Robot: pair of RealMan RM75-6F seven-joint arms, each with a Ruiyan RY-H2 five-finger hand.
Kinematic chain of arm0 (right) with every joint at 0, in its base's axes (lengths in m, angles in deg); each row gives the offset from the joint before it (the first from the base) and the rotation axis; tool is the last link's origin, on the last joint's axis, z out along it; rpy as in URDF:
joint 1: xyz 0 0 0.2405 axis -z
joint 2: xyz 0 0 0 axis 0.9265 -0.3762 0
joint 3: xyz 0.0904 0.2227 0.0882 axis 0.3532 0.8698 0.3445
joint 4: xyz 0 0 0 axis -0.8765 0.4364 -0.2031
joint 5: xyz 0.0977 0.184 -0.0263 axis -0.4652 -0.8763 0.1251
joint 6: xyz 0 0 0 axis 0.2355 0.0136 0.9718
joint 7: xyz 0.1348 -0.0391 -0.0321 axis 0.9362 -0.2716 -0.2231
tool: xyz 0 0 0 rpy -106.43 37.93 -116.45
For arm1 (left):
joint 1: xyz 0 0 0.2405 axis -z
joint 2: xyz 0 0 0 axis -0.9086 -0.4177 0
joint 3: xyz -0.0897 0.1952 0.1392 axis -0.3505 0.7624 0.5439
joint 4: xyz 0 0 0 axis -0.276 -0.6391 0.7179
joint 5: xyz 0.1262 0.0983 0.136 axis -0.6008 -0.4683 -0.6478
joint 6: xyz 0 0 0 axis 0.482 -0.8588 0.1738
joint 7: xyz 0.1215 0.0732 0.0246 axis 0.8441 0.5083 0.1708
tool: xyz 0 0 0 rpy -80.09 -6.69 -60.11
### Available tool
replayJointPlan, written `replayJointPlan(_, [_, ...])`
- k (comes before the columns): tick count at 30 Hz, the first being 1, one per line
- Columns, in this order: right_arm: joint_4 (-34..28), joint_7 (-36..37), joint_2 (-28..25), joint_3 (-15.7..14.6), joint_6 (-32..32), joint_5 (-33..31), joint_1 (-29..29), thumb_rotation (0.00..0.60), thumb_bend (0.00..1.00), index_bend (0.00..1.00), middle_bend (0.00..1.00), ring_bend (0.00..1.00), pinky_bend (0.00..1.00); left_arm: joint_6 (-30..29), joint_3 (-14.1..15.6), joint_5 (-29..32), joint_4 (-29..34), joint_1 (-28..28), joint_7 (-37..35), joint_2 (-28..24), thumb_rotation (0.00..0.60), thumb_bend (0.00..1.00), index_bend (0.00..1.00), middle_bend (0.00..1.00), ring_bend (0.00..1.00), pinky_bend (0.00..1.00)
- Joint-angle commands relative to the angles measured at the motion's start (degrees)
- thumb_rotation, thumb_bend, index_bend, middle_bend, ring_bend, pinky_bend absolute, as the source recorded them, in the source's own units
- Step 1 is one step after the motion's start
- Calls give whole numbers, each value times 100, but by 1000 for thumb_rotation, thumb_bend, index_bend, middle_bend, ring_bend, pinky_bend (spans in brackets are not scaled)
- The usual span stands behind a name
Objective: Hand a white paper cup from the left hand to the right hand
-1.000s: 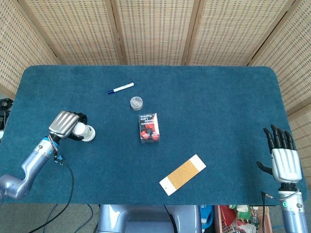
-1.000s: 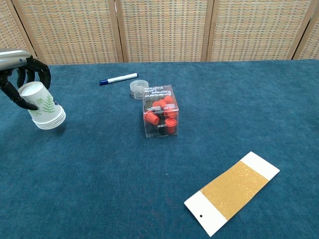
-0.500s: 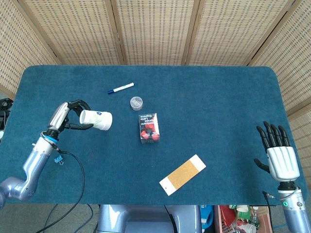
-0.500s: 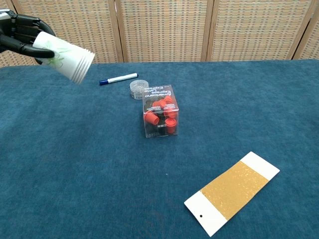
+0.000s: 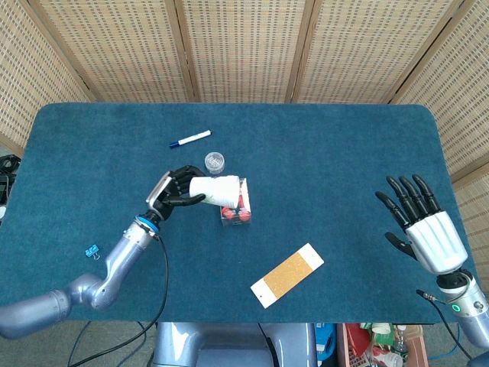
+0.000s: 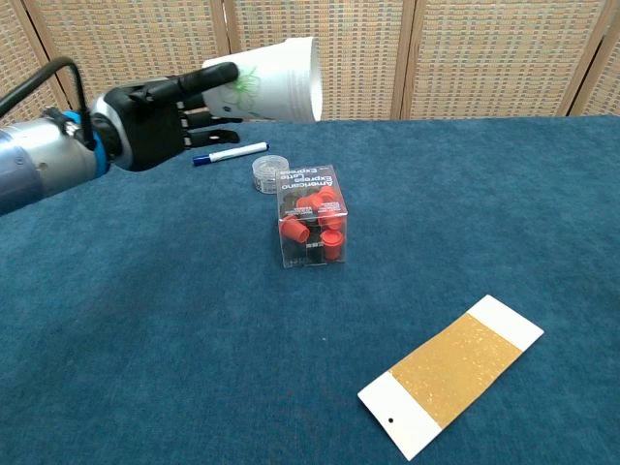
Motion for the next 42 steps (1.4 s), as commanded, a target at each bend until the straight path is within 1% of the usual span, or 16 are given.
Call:
replayJointPlan(1, [526, 327, 71, 123, -262, 478, -467, 600, 33, 265, 68, 0, 0, 217, -128, 85, -142, 269, 51, 283, 600, 56, 556, 503, 510, 518])
replayJointPlan(3, [708, 429, 129, 157, -262, 620, -689, 600, 54, 287, 84, 0, 0, 313, -179, 124, -209, 404, 147, 404, 600, 56, 556, 503, 510, 518])
replayJointPlan(7, [830, 488, 199, 182, -178, 804, -1035, 600, 97, 334, 113, 0, 0, 484, -301, 238, -311, 629, 318, 569, 600, 57, 556, 503, 510, 519])
replayJointPlan(11, [849, 398, 280, 185, 52, 922, -1362, 600, 131, 387, 95, 0, 0, 671, -442, 375, -410, 857, 497, 689, 600, 57, 556, 503, 510, 519])
replayJointPlan(15, [849, 368, 386, 177, 308, 944, -1626, 600, 166, 412, 93, 0, 0, 816, -561, 468, -465, 1040, 639, 762, 600, 57, 556, 503, 510, 519])
replayJointPlan(20, [832, 352, 538, 168, 478, 939, -1894, 600, 212, 442, 93, 0, 0, 961, -695, 563, -511, 1217, 780, 819, 600, 57, 556, 503, 510, 519])
replayJointPlan(24, [766, 296, 622, 159, 604, 925, -2062, 600, 244, 465, 93, 0, 0, 1030, -756, 631, -559, 1298, 876, 863, 600, 57, 556, 503, 510, 519])
replayJointPlan(35, [617, 106, 831, 110, 825, 816, -2363, 600, 398, 480, 98, 0, 7, 1103, -795, 691, -554, 1302, 1000, 932, 600, 57, 556, 503, 510, 519])
replayJointPlan(42, [628, 11, 923, 64, 909, 737, -2460, 600, 416, 495, 101, 0, 7, 1140, -811, 699, -582, 1297, 1038, 973, 600, 57, 556, 503, 510, 519])
